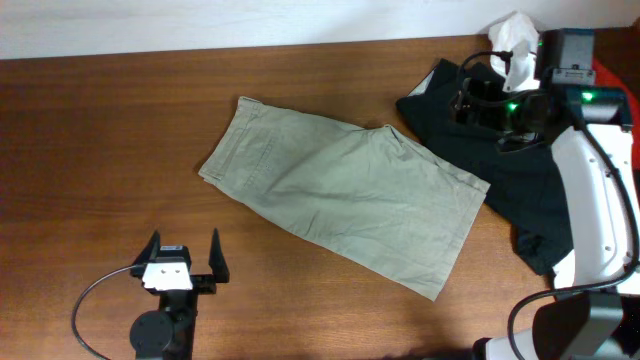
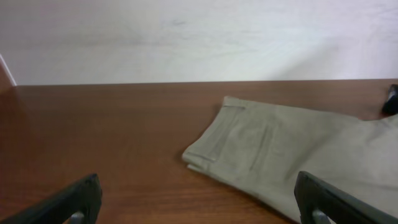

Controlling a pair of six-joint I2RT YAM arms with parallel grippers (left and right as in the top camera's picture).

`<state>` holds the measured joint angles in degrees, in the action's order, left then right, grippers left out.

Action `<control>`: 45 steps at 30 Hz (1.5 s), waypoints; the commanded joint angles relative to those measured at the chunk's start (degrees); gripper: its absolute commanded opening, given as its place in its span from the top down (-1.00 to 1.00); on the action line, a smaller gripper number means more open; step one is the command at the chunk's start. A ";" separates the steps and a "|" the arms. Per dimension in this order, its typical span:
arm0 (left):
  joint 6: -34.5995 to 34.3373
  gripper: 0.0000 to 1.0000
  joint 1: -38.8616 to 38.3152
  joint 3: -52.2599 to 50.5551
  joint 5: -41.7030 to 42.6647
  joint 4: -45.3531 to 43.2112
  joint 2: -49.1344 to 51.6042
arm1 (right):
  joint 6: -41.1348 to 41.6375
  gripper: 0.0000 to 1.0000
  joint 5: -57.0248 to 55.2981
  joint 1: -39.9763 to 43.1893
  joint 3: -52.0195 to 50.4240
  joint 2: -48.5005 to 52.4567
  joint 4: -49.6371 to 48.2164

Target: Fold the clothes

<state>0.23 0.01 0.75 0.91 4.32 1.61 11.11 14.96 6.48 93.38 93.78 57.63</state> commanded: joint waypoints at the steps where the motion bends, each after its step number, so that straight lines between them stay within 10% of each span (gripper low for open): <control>1: -0.13 -0.98 -0.35 -0.17 18.18 -4.28 -0.17 | -0.59 -0.97 -5.31 -1.64 0.20 0.50 -0.17; 9: -5.53 -0.98 -0.33 13.55 18.51 -4.63 11.10 | -0.59 -0.97 -5.33 -1.60 0.20 0.50 -0.20; 19: 1.60 -0.98 3.43 69.40 19.43 36.28 79.84 | -0.59 -0.97 -5.31 -1.60 0.20 0.50 -0.20; 26: -0.85 -0.98 3.65 70.93 8.46 35.50 100.35 | -0.59 -0.97 -5.33 -1.60 0.20 0.50 -0.20; 34: -14.62 -0.98 3.80 70.93 12.68 29.22 111.71 | -0.59 -0.97 -5.33 -1.60 0.20 0.50 -0.20; 45: -16.92 -0.79 3.08 70.90 21.42 24.87 117.55 | -0.59 -0.97 -5.33 -1.60 0.20 0.50 -0.20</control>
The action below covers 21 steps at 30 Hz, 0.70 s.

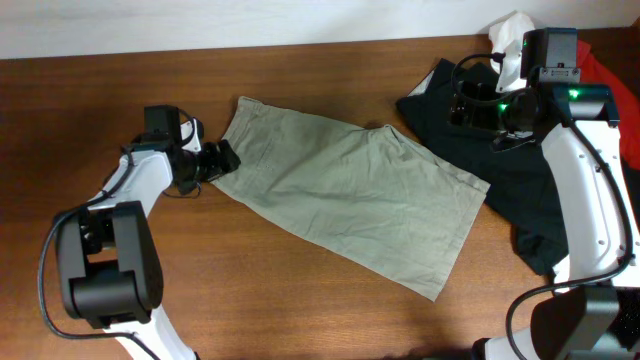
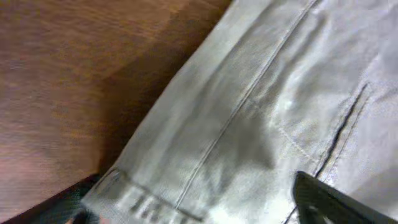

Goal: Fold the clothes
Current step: 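Reach the left gripper to the shorts' left leg hem and grasp it, then pull the shorts left with the left gripper to straighten them, release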

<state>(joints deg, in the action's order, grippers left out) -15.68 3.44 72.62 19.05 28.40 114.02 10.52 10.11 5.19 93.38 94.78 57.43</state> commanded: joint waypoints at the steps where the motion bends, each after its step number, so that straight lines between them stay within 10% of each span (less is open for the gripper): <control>1: -1.01 -0.46 -0.33 -0.96 3.28 0.76 5.14 | 0.00 -0.97 -0.48 -0.31 0.20 -0.50 0.00; 6: -1.03 0.95 1.20 -0.92 -0.85 0.59 5.14 | 0.00 -0.97 -0.48 -0.31 0.20 -0.50 0.00; 14: -7.67 0.98 26.36 1.49 -1.90 5.18 5.11 | 0.00 -0.97 -0.48 -0.31 0.20 -0.50 0.00; 21: -8.28 0.97 24.92 1.51 -1.90 17.20 0.09 | 0.00 -0.97 -0.48 -0.31 0.20 -0.50 0.00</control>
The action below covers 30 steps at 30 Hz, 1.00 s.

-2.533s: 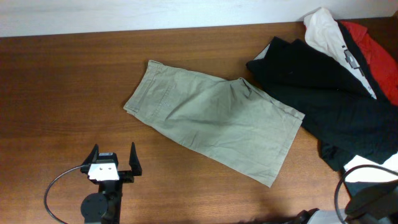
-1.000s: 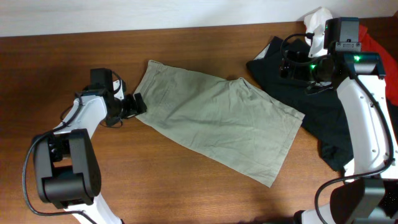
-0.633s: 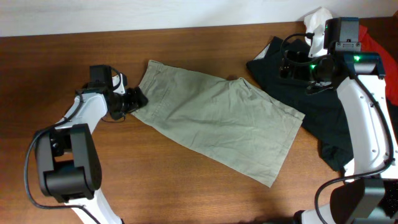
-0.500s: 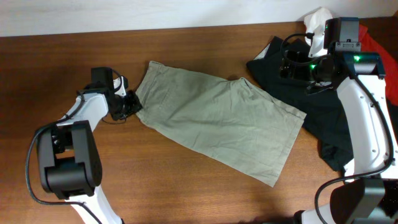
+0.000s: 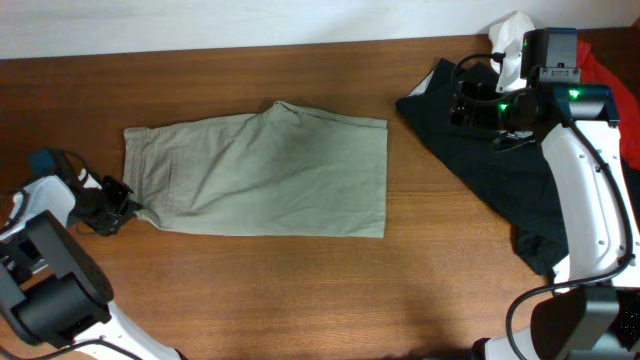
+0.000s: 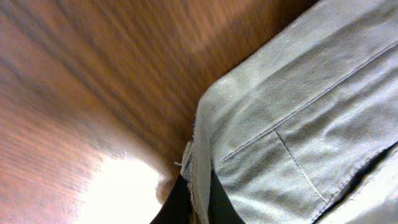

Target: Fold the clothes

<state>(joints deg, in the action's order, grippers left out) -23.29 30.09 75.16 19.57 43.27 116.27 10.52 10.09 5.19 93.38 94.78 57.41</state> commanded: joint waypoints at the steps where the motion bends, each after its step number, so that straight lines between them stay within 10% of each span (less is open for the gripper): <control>1: -0.66 0.88 -2.47 -1.05 -2.40 2.97 -3.72 | 0.00 -0.97 -0.46 -0.31 0.20 -0.50 0.02; 6: 2.36 -0.25 -4.04 -0.98 -12.28 4.83 -6.69 | 0.00 -0.97 -0.46 -0.31 0.20 -0.50 0.02; 15: 3.67 -0.62 -4.07 23.65 -16.20 28.33 -8.74 | 0.00 -0.97 -0.46 -0.31 0.20 -0.50 0.02; 16: 3.61 -0.98 -4.07 23.67 -12.87 25.99 -9.38 | 0.00 -0.97 -0.46 -0.31 0.20 -0.50 0.02; 20: 3.93 -0.98 -4.07 23.47 -11.85 20.65 -9.33 | 0.00 -0.97 -0.46 -0.31 0.20 -0.50 0.02; 23: 20.26 -0.98 -4.07 23.47 -1.46 8.39 -9.16 | 0.00 -0.97 -0.46 -0.31 0.20 -0.50 0.02; 27: 20.74 -0.98 -3.39 23.34 -8.35 3.41 -8.35 | 0.00 -0.97 -0.46 -0.31 0.20 -0.50 0.02; 30: 30.34 -0.98 1.38 23.34 8.48 3.21 0.09 | 0.00 -0.97 -0.46 -0.31 0.20 -0.50 0.02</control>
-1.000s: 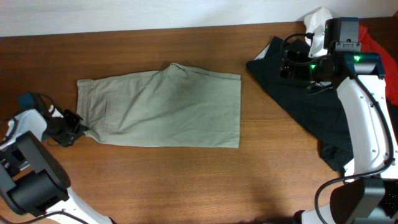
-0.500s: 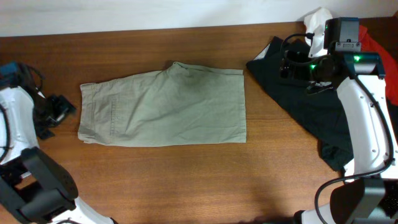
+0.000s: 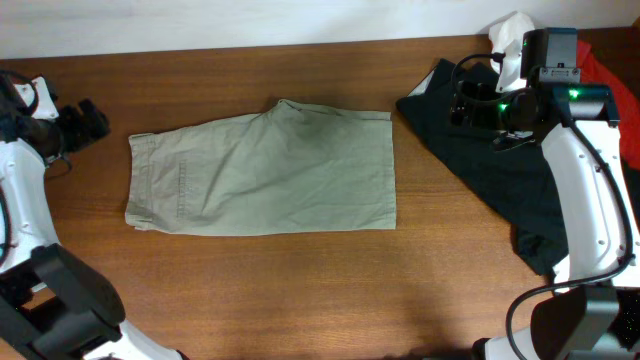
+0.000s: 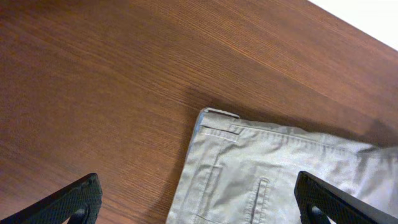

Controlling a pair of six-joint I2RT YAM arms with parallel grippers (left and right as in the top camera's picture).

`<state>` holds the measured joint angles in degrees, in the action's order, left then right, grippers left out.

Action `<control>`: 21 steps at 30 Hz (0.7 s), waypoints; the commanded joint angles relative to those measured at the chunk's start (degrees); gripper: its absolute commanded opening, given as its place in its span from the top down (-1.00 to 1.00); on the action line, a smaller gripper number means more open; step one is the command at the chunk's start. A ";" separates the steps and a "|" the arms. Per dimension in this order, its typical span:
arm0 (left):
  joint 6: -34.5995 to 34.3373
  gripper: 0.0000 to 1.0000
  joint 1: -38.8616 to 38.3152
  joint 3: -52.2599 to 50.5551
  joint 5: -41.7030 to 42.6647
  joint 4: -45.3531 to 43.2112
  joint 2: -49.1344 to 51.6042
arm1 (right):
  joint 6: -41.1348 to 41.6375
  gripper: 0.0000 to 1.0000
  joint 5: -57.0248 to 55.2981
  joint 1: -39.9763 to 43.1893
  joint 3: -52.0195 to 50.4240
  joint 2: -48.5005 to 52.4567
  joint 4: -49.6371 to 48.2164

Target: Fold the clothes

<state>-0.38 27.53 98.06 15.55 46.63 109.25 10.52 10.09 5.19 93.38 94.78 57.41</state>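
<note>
The khaki shorts (image 3: 265,175) lie flat across the middle of the table, waistband to the left and leg hems to the right. My left gripper (image 3: 80,120) is above the table beyond the waistband's far left corner. In the left wrist view, my left gripper (image 4: 196,196) is open with its fingers wide apart, nothing between them, and the shorts' waistband corner (image 4: 217,127) on the wood below. My right gripper (image 3: 465,100) hovers over a black garment (image 3: 500,190) at the far right. Its jaws blend into the dark cloth.
The black garment spreads over the right end of the table. A white cloth (image 3: 512,35) and a red cloth (image 3: 612,75) lie behind it at the back right corner. The right arm's white links (image 3: 590,200) stand along the right edge.
My left gripper was shut on the waistband's near left corner. Now it is open and off the shorts, up by the far left corner. The shorts lie flat, barely shifted. The right arm has not moved.
The shorts first lay diagonally, with my left gripper open near the table's front edge. Then the gripper was at the waistband's left corner. Later the shorts lay straight and further left, with the gripper shut on the corner. Now it has let go.
</note>
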 commanded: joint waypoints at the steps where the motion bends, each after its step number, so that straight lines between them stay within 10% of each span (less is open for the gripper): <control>1: 8.72 -0.98 5.09 0.44 15.50 -0.22 8.83 | 0.00 -0.97 -0.46 -0.31 0.20 -0.50 0.00; 15: 21.70 -0.97 2.05 0.44 24.79 8.87 25.33 | 0.00 -0.97 -0.46 -0.31 0.20 -0.50 0.02; 17: 21.68 -0.78 0.22 0.44 24.11 9.68 25.33 | 0.00 -0.97 -0.46 -0.31 0.20 -0.50 0.02; 21: 21.70 0.36 -1.40 -0.48 20.48 9.40 25.33 | 0.00 -0.97 -0.46 -0.31 0.20 -0.50 0.02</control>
<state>20.69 26.96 98.74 39.75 55.99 133.01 10.55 10.11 5.19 93.38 94.78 57.43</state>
